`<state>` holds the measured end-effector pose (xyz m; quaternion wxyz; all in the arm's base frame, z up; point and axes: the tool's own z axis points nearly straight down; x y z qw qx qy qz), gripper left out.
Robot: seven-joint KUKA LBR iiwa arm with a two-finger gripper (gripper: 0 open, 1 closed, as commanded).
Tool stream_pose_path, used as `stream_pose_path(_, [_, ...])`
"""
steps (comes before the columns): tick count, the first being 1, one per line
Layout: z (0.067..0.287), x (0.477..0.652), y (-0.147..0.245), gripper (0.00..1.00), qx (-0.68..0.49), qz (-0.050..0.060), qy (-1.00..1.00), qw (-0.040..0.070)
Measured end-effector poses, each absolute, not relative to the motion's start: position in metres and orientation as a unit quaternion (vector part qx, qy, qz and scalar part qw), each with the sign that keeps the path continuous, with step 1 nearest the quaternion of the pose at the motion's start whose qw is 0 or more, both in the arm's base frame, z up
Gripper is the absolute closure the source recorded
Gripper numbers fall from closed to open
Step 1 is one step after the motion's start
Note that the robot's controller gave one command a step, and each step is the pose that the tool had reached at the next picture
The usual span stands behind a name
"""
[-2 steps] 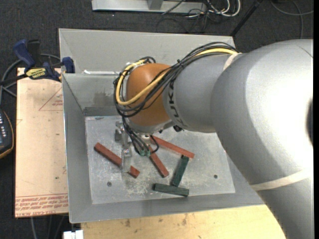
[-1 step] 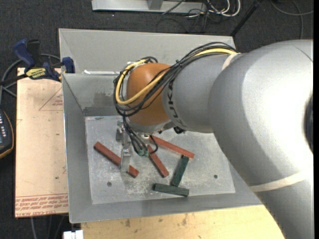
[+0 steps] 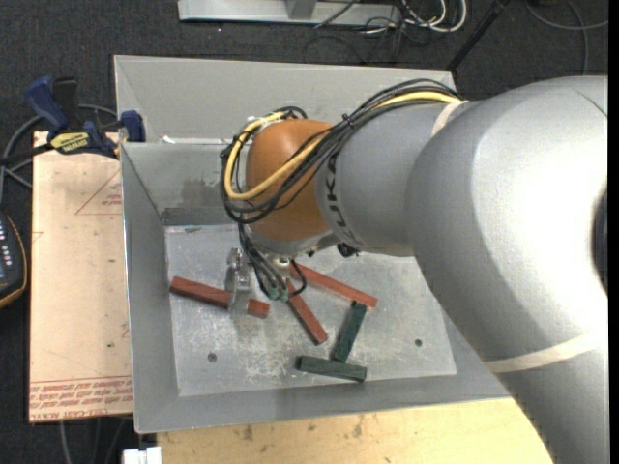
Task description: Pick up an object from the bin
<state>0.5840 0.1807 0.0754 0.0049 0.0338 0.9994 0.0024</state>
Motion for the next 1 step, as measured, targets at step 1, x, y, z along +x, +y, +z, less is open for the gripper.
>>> stream_pose_path(1, [0.0718, 0.5823, 0.1802, 0.0, 0.034, 0.002, 0.999, 0.002])
